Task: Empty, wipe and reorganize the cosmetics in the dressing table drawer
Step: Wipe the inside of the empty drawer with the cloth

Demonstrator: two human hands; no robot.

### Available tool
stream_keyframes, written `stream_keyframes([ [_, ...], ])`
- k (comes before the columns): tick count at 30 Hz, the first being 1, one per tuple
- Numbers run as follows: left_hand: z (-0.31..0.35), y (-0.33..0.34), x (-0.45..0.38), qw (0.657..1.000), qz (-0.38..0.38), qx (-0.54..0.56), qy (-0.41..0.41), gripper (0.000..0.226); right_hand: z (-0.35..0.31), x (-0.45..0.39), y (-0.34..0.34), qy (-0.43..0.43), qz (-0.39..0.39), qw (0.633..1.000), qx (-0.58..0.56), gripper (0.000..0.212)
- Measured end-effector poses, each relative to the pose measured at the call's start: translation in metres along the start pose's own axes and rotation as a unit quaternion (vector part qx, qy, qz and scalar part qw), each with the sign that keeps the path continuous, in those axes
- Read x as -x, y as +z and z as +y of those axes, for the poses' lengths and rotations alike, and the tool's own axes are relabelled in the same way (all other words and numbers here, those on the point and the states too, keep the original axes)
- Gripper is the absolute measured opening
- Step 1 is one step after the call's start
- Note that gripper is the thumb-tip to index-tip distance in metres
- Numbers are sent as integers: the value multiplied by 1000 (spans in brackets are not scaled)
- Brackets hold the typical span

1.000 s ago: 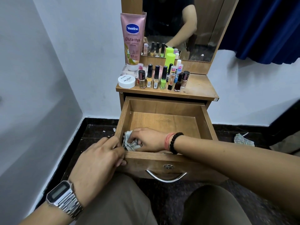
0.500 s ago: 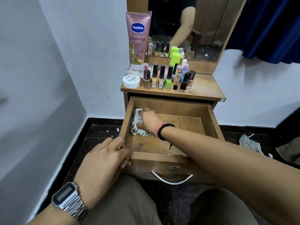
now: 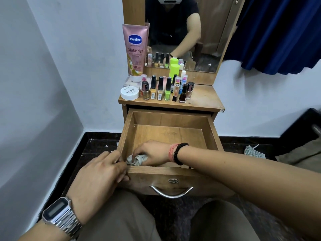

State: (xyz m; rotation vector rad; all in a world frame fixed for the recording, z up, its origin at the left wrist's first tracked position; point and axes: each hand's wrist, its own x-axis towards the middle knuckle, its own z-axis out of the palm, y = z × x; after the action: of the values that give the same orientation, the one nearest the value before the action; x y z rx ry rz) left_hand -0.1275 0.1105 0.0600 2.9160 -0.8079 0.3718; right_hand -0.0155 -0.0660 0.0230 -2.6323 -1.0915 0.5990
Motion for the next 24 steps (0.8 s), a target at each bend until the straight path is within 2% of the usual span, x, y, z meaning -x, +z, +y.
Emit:
stream_keyframes([
  [4, -1, 0, 1, 1000, 3, -4, -9, 43, 19, 26, -32, 38, -141, 987, 62, 35],
  [6, 0, 0, 2, 1000, 10, -1, -11, 41, 38, 44, -50, 120, -251, 953, 123, 32],
  [8, 0, 2, 2, 1000, 21, 13, -15, 40, 53, 63, -75, 210, -307, 909, 189, 23],
  [10, -1, 2, 1, 999, 27, 17, -18, 38, 67, 77, -100, 268, -260, 903, 212, 11],
  [12, -1, 2, 1, 1000, 25, 9, -14, 37, 77, 86, -113, 272, -205, 901, 270, 14],
  [14, -1, 1, 1, 1000, 14, 9, -14, 37, 85, 94, -109, 251, -197, 880, 352, 25],
  [16, -2, 2, 2, 1000, 12, 14, -16, 37, 91, 102, -94, 236, -224, 864, 384, 36],
  [20, -2, 3, 2, 1000, 13, 9, -15, 36, 80, 120, -76, 225, -253, 896, 286, 41],
  [24, -2, 3, 2, 1000, 10, 8, -11, 43, 53, 140, -56, 206, -319, 904, 197, 32],
])
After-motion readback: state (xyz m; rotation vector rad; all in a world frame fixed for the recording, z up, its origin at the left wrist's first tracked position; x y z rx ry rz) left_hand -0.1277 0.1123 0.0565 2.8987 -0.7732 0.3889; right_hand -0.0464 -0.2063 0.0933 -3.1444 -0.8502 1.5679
